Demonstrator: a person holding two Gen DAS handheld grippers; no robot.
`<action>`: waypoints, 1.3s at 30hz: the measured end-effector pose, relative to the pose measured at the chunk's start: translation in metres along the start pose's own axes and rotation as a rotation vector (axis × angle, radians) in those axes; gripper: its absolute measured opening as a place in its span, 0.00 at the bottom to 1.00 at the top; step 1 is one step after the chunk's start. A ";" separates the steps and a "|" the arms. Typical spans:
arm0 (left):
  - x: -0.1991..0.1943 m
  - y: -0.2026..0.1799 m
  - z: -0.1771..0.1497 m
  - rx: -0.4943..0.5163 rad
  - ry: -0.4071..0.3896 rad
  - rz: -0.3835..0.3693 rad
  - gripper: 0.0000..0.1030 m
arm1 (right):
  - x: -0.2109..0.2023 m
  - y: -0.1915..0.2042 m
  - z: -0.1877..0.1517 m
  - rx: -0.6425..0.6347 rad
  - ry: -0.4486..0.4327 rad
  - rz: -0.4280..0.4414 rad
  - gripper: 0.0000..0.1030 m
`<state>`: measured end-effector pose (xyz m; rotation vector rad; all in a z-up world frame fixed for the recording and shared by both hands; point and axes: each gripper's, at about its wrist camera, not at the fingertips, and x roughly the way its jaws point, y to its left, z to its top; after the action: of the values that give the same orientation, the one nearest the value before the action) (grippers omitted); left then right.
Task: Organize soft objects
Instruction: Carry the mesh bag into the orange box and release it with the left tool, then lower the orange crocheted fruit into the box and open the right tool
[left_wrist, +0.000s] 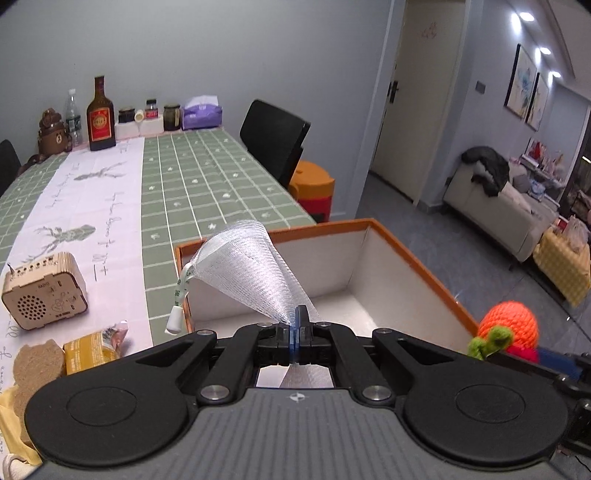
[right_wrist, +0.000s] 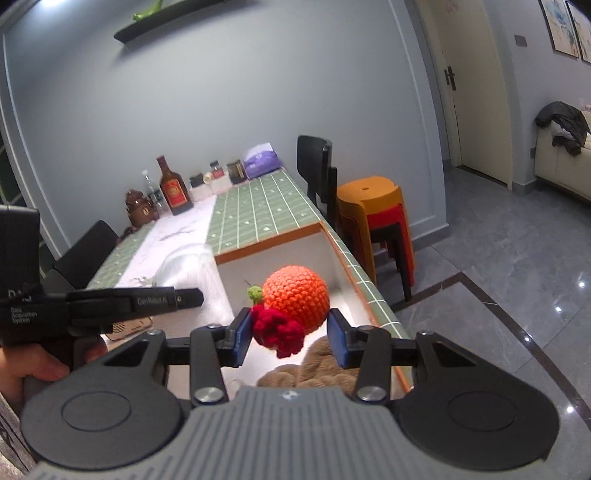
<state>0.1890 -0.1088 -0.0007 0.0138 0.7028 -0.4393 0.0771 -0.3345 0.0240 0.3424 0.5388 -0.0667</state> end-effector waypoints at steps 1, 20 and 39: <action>0.004 0.001 0.000 0.000 0.009 0.002 0.00 | 0.003 -0.001 0.001 -0.007 0.004 -0.011 0.42; -0.043 0.035 0.005 -0.072 -0.088 0.079 0.79 | 0.025 0.022 0.019 -0.188 0.019 -0.081 0.42; -0.068 0.091 -0.008 -0.186 -0.147 0.158 0.81 | 0.149 0.093 0.018 -0.331 0.449 0.080 0.42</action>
<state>0.1742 0.0017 0.0238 -0.1359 0.5909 -0.2203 0.2278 -0.2495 -0.0100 0.0502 0.9650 0.1798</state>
